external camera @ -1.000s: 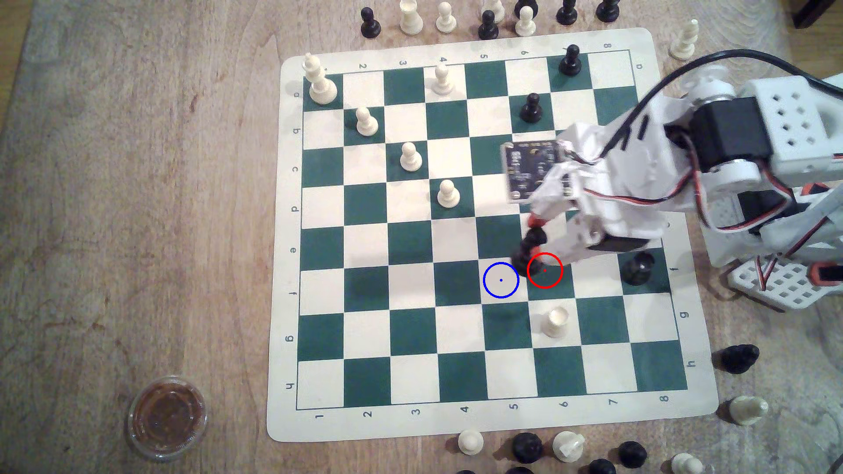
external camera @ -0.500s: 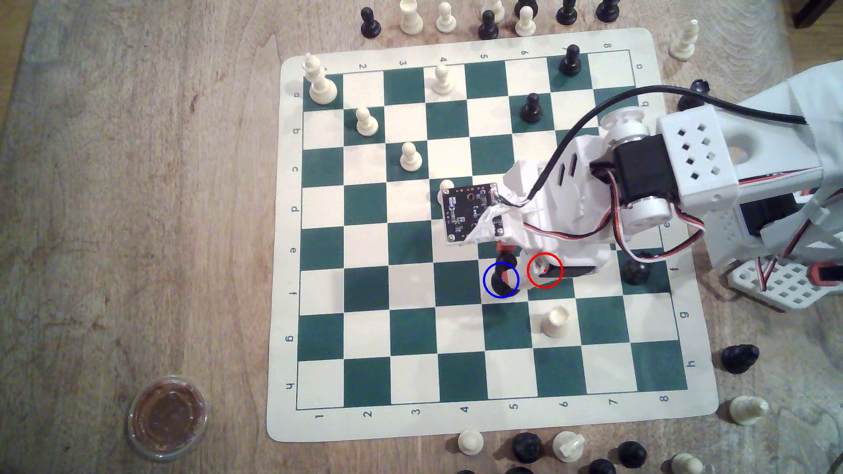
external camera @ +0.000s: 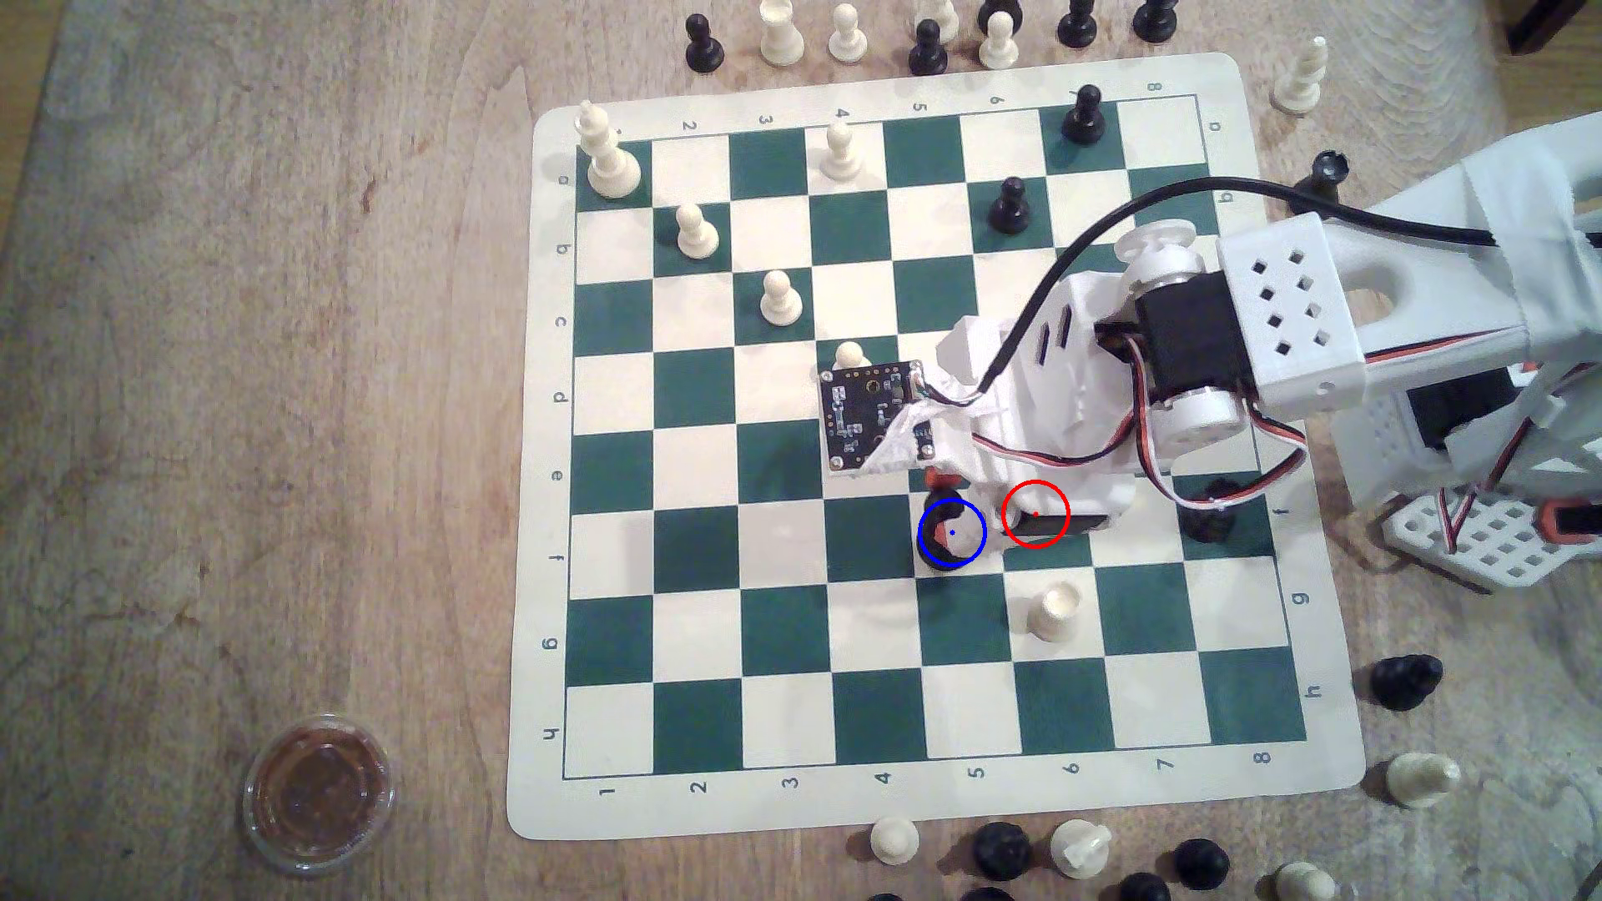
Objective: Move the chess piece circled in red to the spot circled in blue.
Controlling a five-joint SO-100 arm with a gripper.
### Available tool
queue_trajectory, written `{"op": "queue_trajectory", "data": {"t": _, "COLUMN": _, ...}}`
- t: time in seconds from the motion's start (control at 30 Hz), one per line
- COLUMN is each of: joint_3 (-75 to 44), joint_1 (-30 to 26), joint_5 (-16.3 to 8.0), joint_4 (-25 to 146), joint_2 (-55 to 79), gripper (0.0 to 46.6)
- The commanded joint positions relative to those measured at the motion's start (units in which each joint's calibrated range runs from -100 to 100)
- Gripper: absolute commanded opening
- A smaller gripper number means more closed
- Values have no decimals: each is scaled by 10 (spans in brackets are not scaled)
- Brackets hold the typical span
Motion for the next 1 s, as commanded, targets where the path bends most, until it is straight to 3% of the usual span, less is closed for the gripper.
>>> {"op": "queue_trajectory", "data": {"t": 0.0, "joint_3": -42, "joint_1": 8, "joint_5": 4, "joint_4": -9, "joint_2": 3, "gripper": 3}}
{"op": "queue_trajectory", "data": {"t": 0.23, "joint_3": -35, "joint_1": 6, "joint_5": 7, "joint_4": -11, "joint_2": 16, "gripper": 10}}
{"op": "queue_trajectory", "data": {"t": 0.27, "joint_3": -35, "joint_1": 6, "joint_5": 8, "joint_4": -11, "joint_2": 17, "gripper": 26}}
{"op": "queue_trajectory", "data": {"t": 0.3, "joint_3": -34, "joint_1": 6, "joint_5": 11, "joint_4": -11, "joint_2": 19, "gripper": 87}}
{"op": "queue_trajectory", "data": {"t": 0.5, "joint_3": -24, "joint_1": 7, "joint_5": 10, "joint_4": -9, "joint_2": -1, "gripper": 194}}
{"op": "queue_trajectory", "data": {"t": 0.7, "joint_3": -37, "joint_1": 17, "joint_5": 4, "joint_4": 20, "joint_2": -40, "gripper": 211}}
{"op": "queue_trajectory", "data": {"t": 0.97, "joint_3": -76, "joint_1": 18, "joint_5": 1, "joint_4": 190, "joint_2": -178, "gripper": 210}}
